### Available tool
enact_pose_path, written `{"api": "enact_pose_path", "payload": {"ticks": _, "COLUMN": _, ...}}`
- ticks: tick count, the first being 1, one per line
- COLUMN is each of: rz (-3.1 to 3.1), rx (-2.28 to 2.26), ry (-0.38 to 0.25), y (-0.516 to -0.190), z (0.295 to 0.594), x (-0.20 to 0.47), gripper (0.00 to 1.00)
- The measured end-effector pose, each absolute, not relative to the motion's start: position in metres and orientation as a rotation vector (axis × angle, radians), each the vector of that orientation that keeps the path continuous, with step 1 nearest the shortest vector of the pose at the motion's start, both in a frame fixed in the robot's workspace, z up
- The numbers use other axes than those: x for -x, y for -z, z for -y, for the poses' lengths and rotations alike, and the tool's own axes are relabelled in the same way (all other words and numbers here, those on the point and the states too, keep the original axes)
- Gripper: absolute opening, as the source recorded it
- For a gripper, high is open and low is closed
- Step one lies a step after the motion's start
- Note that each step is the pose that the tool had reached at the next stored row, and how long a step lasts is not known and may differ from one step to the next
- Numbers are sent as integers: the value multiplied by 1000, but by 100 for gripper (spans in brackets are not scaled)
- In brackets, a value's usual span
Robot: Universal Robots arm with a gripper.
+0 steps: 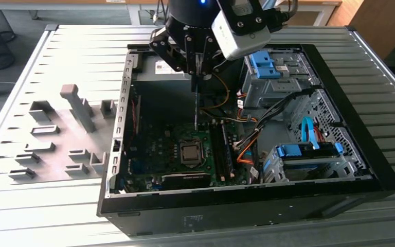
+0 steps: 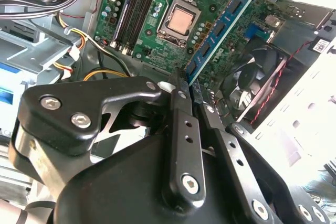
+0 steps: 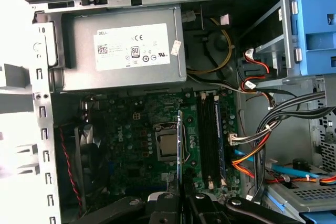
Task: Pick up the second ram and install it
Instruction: 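Insert the second ram into the second slot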
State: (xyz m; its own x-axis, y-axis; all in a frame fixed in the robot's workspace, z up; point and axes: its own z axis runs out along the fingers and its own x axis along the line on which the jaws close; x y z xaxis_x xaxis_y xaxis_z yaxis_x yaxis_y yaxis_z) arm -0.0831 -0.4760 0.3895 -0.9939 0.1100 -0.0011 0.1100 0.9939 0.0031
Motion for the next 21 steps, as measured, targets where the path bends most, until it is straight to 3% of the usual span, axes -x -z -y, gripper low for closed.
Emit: {"api": "enact_pose_path", "payload": {"ticks": 21, "rz": -3114, "rx": -403, "ry": -4, "y": -387, "z": 475, "x": 81, "gripper": 14}}
